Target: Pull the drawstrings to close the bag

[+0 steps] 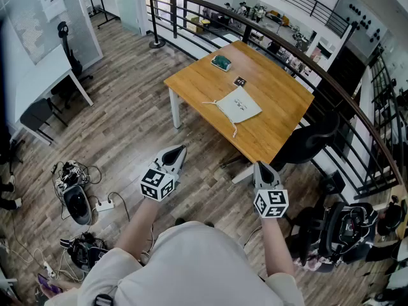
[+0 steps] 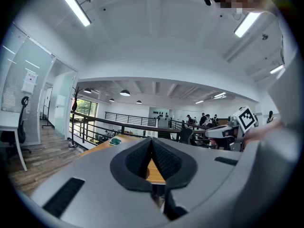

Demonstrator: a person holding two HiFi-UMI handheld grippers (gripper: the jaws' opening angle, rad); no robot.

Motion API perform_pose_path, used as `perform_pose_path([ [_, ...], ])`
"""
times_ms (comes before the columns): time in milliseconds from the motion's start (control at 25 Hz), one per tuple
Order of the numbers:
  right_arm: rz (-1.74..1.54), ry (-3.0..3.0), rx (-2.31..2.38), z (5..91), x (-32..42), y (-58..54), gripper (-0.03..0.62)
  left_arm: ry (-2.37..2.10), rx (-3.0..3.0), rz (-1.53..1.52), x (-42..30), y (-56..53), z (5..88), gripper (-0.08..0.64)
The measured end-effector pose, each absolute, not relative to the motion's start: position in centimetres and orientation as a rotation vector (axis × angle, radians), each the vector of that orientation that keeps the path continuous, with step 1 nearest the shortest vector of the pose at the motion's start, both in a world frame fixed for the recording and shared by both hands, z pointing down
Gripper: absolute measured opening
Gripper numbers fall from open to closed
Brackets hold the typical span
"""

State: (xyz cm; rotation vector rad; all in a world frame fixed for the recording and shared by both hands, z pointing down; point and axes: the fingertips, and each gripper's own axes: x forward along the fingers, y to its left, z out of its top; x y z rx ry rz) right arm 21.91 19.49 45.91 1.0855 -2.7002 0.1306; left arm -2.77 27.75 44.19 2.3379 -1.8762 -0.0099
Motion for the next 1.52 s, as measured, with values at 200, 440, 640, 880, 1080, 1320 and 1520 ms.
perform_pose_path([
  [200,0.126,-2.697,1.096,45.7,21.6,20.1,0.002,-1.870,2.339,-0.009,-3.1,28.4,44.2,-0.008],
  [440,0.121,-2.690,1.106,45.6,21.2,20.2,0.002,-1.865,2.339,-0.014,-3.6,28.5,44.2,-0.008],
  [640,0.127,-2.705,1.105,45.6,20.8,20.6,0.002,-1.857,2.340,-0.021,-3.7,28.5,44.3,-0.008],
  [880,0.112,-2.716,1.105,45.7,19.9,21.0,0.002,-1.836,2.345,-0.022,-4.3,28.5,44.8,-0.008],
  [1080,0.115,-2.700,1.133,46.0,19.5,21.2,0.002,-1.833,2.347,-0.014,-5.1,28.6,45.1,-0.008],
  [1320,0.113,-2.675,1.166,46.4,19.0,21.7,0.013,-1.828,2.350,-0.014,-5.8,28.8,45.3,-0.006],
  [1520,0.109,-2.671,1.178,46.5,18.5,21.9,0.033,-1.812,2.360,-0.015,-6.2,28.8,45.7,0.038],
])
